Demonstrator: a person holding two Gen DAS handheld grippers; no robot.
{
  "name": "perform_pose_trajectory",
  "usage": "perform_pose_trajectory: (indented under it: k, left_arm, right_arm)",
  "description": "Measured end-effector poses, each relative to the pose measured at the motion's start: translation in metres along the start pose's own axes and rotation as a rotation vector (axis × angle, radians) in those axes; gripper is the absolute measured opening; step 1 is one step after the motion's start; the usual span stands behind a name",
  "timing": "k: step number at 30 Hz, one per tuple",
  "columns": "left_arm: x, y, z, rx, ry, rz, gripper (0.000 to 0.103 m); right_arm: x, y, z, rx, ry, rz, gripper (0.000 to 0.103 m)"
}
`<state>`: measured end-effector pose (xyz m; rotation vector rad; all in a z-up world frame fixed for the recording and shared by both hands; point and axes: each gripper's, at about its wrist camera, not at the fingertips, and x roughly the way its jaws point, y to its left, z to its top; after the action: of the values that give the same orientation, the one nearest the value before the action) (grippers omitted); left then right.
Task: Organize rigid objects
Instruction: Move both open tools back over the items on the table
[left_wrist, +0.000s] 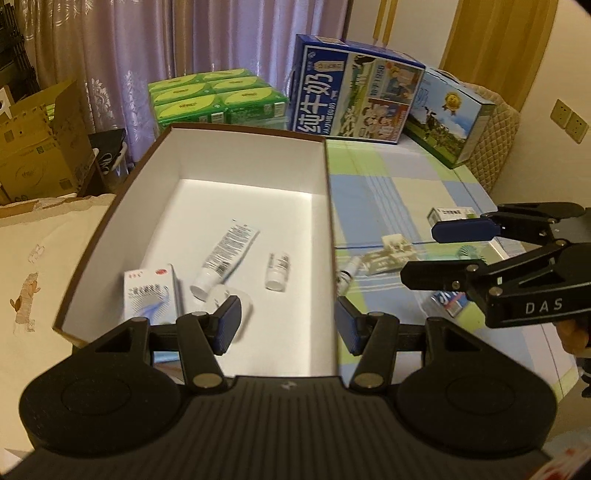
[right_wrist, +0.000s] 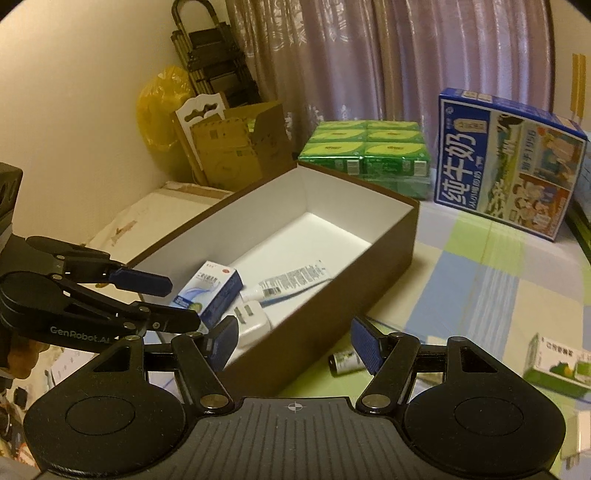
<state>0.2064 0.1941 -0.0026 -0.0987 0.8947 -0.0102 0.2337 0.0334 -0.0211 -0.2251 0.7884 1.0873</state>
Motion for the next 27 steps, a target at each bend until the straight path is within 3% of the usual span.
perform_pose_trajectory:
  k: [12,27]
  left_arm:
    - [-0.004,-0.060,-0.024,0.016,0.008,-0.031,0.050]
    - [0.029,-0.133,-0.041,0.070,0.032,-0.019,0.050]
  right_arm:
    - [-0.047,-0.035,-0.042,0.070,0.021,-0.016,0.064]
    - [-0.094,-0.108,-0.088,0.216,0.059,-0.077,0.064]
